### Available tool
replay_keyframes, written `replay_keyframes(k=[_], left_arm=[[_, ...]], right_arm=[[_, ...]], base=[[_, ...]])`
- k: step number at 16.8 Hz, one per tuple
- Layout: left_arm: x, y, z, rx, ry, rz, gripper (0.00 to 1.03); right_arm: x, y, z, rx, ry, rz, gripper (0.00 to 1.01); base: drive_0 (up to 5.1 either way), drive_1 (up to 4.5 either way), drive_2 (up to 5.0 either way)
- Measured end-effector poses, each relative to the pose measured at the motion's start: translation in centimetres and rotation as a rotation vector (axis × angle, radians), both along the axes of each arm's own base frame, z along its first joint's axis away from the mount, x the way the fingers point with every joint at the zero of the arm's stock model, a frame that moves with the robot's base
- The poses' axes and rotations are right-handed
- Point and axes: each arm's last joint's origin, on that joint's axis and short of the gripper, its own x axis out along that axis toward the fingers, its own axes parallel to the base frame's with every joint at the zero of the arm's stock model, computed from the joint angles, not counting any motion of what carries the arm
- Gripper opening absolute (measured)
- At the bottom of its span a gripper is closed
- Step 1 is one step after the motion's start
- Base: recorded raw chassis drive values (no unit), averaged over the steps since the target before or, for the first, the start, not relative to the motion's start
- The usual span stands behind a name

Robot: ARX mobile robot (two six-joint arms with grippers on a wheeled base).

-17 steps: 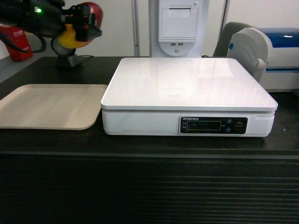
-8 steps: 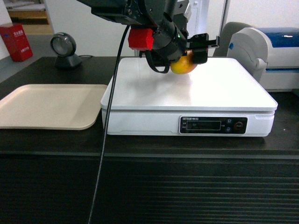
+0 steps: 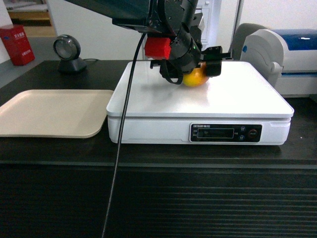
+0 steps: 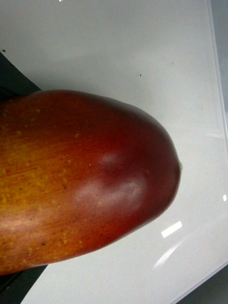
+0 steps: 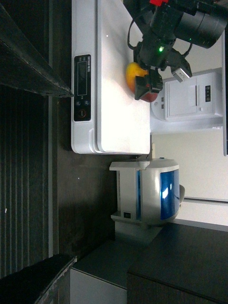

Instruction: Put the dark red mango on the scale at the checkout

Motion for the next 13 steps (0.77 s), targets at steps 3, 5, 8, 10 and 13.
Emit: replay_keyframes(k=[3,5,8,10,13], left_arm=[[0.16,-0.09,0.1,0.009,0.001,0.009,0.6],[0.14,-0.08,0.11,0.014,0.009,0.009,0.6],[0.09,-0.17,0.05,0.02,0.009,0.008,0.79],[0.11,-0.27,0.12,0.016,0.0,-0.001,0.96],[0.02,0.19,0.03,0.021,-0.045,-0.005,0.98]], right_arm=[[0.0,0.0,0.0,0.0,0.0,0.0,0.98],[0.0,0.0,0.0,0.0,0.0,0.0,0.98],[0.0,0.0,0.0,0.0,0.0,0.0,0.98],[0.0,0.0,0.0,0.0,0.0,0.0,0.98],[0.0,0.0,0.0,0.0,0.0,0.0,0.98]], base=[[0.0,0.0,0.0],[0.0,0.0,0.0],[0.0,0.0,0.0],[0.0,0.0,0.0],[0.0,0.0,0.0]])
